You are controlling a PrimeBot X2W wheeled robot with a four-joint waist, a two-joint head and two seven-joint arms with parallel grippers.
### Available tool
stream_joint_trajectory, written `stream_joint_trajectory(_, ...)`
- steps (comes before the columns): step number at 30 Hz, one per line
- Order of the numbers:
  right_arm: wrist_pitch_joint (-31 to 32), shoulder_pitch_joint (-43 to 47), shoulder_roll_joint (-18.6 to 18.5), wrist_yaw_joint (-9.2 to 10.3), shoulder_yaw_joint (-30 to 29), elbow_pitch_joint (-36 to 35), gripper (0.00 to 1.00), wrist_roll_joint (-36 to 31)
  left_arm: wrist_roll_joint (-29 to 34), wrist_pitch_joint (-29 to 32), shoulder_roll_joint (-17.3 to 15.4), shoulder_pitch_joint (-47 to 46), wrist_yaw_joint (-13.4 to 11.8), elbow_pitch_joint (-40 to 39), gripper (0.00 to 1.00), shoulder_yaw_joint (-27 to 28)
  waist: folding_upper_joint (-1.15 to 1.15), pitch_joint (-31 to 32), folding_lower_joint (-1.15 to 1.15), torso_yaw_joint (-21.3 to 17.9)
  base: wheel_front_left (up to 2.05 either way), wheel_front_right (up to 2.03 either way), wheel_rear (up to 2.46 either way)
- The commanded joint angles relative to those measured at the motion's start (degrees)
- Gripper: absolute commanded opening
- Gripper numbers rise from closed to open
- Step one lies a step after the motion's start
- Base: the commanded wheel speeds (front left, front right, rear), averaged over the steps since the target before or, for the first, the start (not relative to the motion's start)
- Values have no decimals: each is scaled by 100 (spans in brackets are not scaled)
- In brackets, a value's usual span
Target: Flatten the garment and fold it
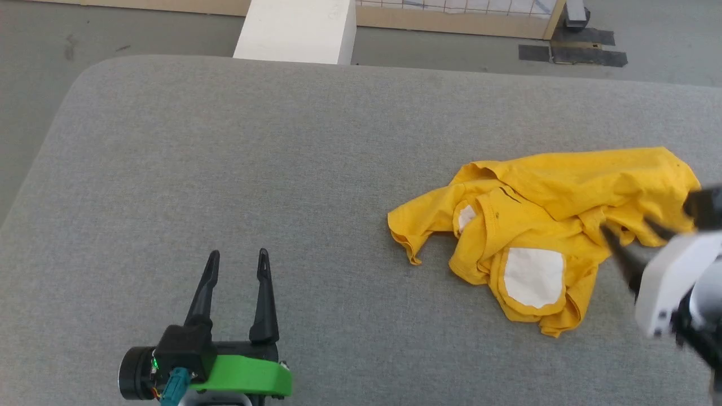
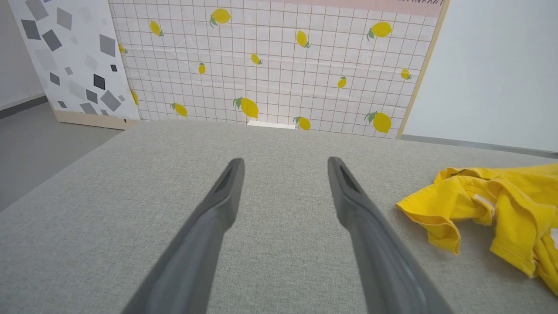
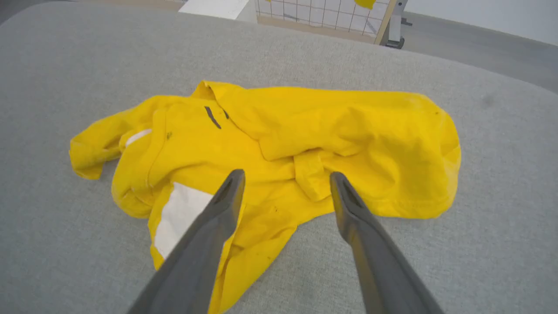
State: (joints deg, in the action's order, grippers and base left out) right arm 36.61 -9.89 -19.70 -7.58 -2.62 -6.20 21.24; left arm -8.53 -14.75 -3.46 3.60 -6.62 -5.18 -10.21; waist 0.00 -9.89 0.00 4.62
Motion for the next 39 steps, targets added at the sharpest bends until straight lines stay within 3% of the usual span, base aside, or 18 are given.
stream_joint_trajectory(1,151,326,86,9,-27,-116,100,2,55,-25,25,33,23,-55,100,8,0,-81,0,-3,0,0,0)
stream_joint_trajectory(6,261,894,186,9,-19,-100,100,-156,80,-25,31,-35,37,-93,100,-28,0,-300,0,69,0,0,0)
stream_joint_trajectory(12,8,764,221,9,240,607,100,-468,118,-25,36,-168,47,-73,100,-49,0,-473,0,160,0,0,0)
stream_joint_trajectory(13,-10,697,255,9,271,759,38,-508,121,-25,37,-188,47,-66,100,-52,0,-486,0,169,0,0,0)
stream_joint_trajectory(14,-33,642,245,9,340,845,0,-551,123,-25,38,-202,46,-59,100,-55,0,-492,0,175,0,0,0)
stream_joint_trajectory(19,-211,317,193,9,470,983,0,-525,125,-25,42,-221,14,-16,100,-29,0,-404,0,72,0,0,0)
stream_joint_trajectory(22,-343,202,115,9,242,809,0,-482,108,-25,44,-187,12,10,100,-17,0,-274,0,-40,0,0,0)
stream_joint_trajectory(29,-378,686,99,9,-1288,199,0,-683,72,-25,46,-64,32,45,100,19,0,-15,0,-192,0,0,0)
stream_joint_trajectory(35,182,2024,520,9,-2463,137,0,-881,50,-25,47,94,78,75,100,29,0,53,0,-181,0,0,0)
stream_joint_trajectory(39,131,2516,795,9,-2776,410,0,-1153,36,-25,18,209,96,116,100,68,0,122,0,-211,0,0,0)
